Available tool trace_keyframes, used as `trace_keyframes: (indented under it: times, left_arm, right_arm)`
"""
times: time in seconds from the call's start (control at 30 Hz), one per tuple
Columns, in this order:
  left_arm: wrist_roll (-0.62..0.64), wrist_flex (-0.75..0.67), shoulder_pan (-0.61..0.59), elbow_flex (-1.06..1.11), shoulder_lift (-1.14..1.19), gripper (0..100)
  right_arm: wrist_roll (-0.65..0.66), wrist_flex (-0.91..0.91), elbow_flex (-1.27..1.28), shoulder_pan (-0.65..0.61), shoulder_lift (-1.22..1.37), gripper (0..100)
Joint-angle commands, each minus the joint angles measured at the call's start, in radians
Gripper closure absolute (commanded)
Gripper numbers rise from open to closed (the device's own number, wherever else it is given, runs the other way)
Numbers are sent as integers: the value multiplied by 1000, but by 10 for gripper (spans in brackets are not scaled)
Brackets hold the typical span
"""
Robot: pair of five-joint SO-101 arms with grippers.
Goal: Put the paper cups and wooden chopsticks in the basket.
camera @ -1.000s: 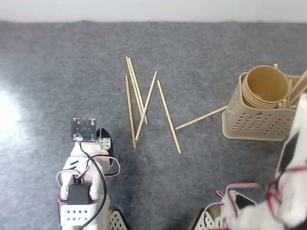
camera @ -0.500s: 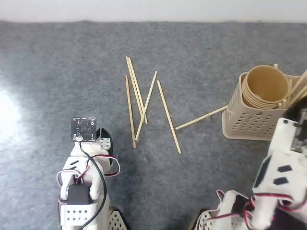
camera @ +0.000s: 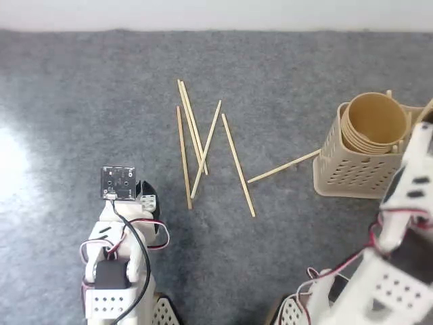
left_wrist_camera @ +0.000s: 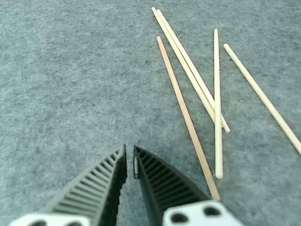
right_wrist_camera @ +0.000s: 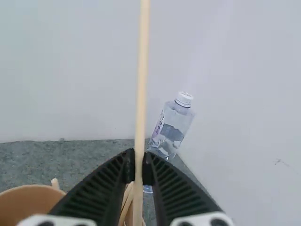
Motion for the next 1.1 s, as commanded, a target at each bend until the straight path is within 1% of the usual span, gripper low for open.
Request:
trace_keyframes:
  times: [0.0, 0.17, 0.27, 0.5, 0.63, 0.83, 1.07]
  left_arm:
    - [-12, -17, 8, -5, -9, 980]
    - [-12, -17, 8, -5, -8, 980]
    - [-12, -17, 8, -5, -8, 980]
    - [-12, -17, 9, -5, -8, 980]
    - [-12, -18, 9, -5, -8, 980]
    - [-12, -18, 9, -5, -8, 980]
    - [-12, -18, 9, -5, -8, 980]
  right_arm:
    - [-15, -130, 23, 10, 62, 990]
    - [-21, -392, 192, 2, 93, 990]
    - [-17, -492, 287, -31, 96, 990]
    - [-20, -532, 339, -35, 105, 990]
    - [-20, -621, 388, -31, 105, 990]
    - [-20, -723, 391, -53, 105, 990]
    - [-20, -736, 364, -74, 147, 991]
